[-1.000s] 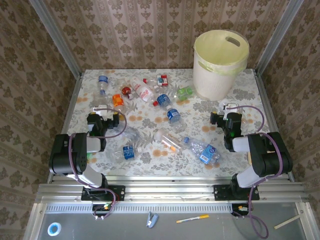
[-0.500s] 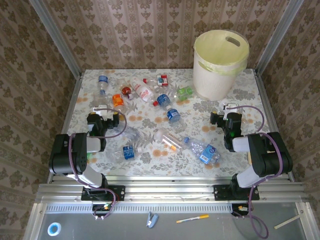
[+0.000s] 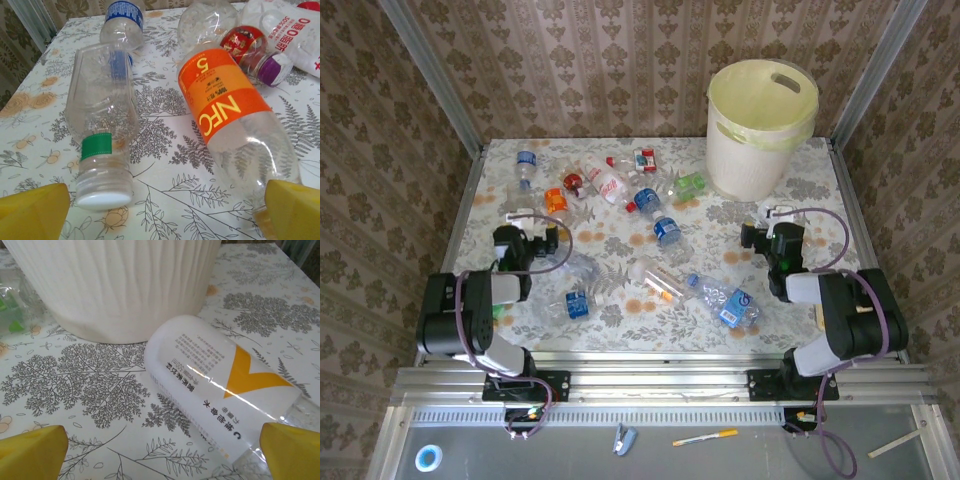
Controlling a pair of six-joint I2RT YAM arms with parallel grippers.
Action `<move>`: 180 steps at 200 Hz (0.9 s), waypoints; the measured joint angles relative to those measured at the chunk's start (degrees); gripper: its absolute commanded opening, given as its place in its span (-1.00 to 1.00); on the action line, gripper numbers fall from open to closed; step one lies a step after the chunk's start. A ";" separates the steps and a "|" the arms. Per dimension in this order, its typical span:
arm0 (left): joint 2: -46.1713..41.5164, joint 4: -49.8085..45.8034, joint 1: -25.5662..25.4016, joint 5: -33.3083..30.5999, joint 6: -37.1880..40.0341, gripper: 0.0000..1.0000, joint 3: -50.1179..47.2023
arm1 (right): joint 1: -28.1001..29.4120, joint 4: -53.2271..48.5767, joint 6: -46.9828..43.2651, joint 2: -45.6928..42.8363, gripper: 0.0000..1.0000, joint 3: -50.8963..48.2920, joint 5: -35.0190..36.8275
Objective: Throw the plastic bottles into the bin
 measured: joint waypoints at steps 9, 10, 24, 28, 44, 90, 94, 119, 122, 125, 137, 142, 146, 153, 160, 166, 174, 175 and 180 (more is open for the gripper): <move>-2.99 -2.89 0.00 0.09 0.00 1.00 0.94 | 0.48 -4.22 0.17 -3.34 1.00 1.68 0.57; -3.56 -3.21 0.00 0.09 0.00 0.99 1.05 | 0.52 -4.52 0.20 -3.63 1.00 1.81 0.59; -9.49 -6.29 0.00 0.33 -0.55 1.00 2.08 | 1.55 -11.08 0.46 -10.19 1.00 4.50 1.55; -11.34 -7.39 0.00 0.46 -0.85 1.00 2.47 | 1.90 -12.94 0.63 -11.89 1.00 5.22 1.73; -16.94 -11.28 -0.22 0.90 -2.21 0.99 4.35 | 3.39 -20.83 1.70 -18.18 1.00 8.44 2.34; -27.69 -25.97 -4.26 4.22 -6.34 0.99 11.41 | 7.87 -47.21 6.86 -29.35 1.00 17.97 -0.22; -28.35 -27.26 -4.63 4.72 -6.58 1.00 12.22 | 8.22 -49.11 7.45 -29.99 1.00 18.71 -0.85; -32.35 -34.49 -7.54 8.28 -8.22 1.00 16.83 | 10.40 -61.94 11.15 -31.85 1.00 23.78 -5.68; -32.83 -35.15 -8.00 8.72 -8.35 1.00 17.22 | 10.71 -63.71 11.74 -31.85 1.00 24.46 -6.45; -33.22 -35.71 -8.37 9.07 -8.41 1.00 17.57 | 10.88 -65.02 12.09 -31.82 1.00 24.94 -6.99; -34.91 -37.94 -9.97 10.60 -8.98 0.99 18.73 | 11.72 -70.23 13.44 -31.47 1.00 26.51 -9.31; -35.54 -38.73 -10.64 11.32 -9.29 1.00 19.08 | 11.96 -72.39 13.90 -31.23 1.00 27.06 -10.32; -35.95 -39.45 -11.13 11.96 -9.51 0.99 19.41 | 12.13 -74.27 14.27 -30.95 1.00 27.50 -11.23; -36.46 -40.48 -11.85 12.87 -9.75 1.00 19.85 | 12.26 -77.05 14.82 -30.36 1.00 28.09 -12.63; -36.85 -41.62 -12.63 13.81 -10.08 1.00 20.37 | 12.37 -79.62 15.08 -29.57 1.00 28.57 -13.99; -37.00 -42.40 -13.35 14.51 -10.36 1.00 20.79 | 12.48 -82.03 15.23 -28.76 1.00 29.00 -15.02; -37.11 -43.52 -14.21 15.34 -10.60 0.99 21.40 | 12.61 -84.91 15.23 -27.52 1.00 29.53 -16.04; -37.13 -43.69 -14.40 15.47 -10.71 0.99 21.49 | 12.63 -85.20 15.23 -27.36 1.00 29.57 -16.11; -37.13 -44.37 -14.97 15.89 -10.84 1.00 21.79 | 12.76 -87.17 15.23 -26.47 1.00 29.94 -16.57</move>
